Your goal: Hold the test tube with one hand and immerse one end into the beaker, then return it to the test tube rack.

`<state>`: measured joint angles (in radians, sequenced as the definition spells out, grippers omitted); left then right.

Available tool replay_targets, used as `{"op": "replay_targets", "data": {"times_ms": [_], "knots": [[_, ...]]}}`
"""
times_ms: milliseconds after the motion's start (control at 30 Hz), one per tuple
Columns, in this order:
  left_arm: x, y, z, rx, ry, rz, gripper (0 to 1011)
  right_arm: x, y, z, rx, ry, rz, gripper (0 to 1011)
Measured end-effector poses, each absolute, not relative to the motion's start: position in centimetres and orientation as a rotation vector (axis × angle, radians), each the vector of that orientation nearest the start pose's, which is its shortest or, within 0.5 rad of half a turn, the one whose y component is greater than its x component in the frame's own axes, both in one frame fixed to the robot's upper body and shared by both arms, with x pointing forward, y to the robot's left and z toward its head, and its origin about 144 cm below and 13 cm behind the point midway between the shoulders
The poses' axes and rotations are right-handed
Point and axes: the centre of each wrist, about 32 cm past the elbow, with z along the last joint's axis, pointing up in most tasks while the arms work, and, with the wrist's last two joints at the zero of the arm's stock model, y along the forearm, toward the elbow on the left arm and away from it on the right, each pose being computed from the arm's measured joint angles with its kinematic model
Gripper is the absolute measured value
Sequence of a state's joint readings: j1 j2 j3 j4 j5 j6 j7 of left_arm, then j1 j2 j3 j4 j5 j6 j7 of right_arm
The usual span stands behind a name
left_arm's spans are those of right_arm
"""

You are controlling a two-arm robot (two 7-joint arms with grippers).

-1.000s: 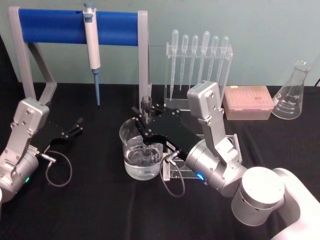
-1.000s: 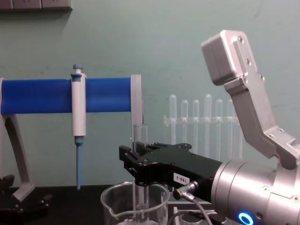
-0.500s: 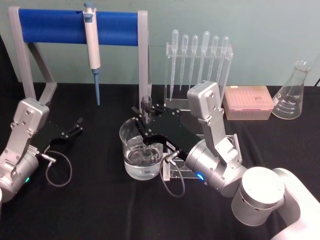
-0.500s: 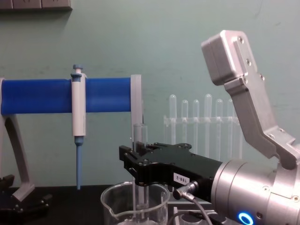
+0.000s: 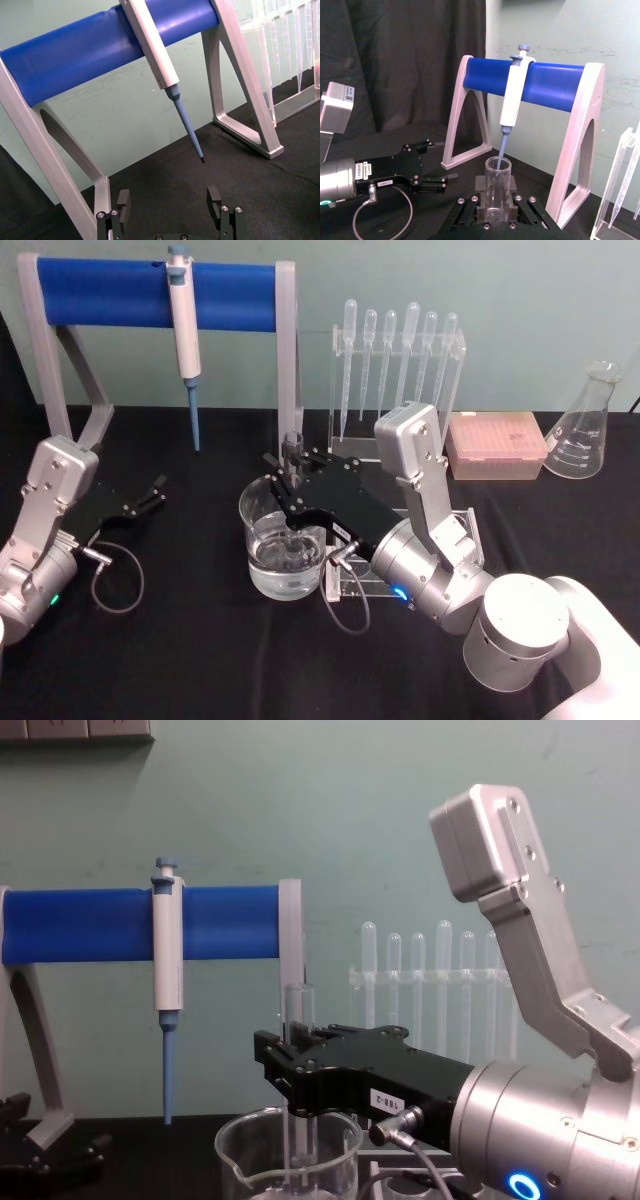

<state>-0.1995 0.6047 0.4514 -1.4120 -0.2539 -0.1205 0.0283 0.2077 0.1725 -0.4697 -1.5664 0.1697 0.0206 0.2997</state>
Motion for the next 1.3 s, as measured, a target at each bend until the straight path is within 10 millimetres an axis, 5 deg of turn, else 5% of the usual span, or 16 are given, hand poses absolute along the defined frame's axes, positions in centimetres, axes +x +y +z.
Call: {"op": "replay_targets", "data": {"times_ms": [1300], "knots": [[48.86, 30.97, 113.98, 0.304, -0.285, 1.248, 1000, 48.39, -13.21, 118.68, 0.014, -0.116, -0.811, 228]]}}
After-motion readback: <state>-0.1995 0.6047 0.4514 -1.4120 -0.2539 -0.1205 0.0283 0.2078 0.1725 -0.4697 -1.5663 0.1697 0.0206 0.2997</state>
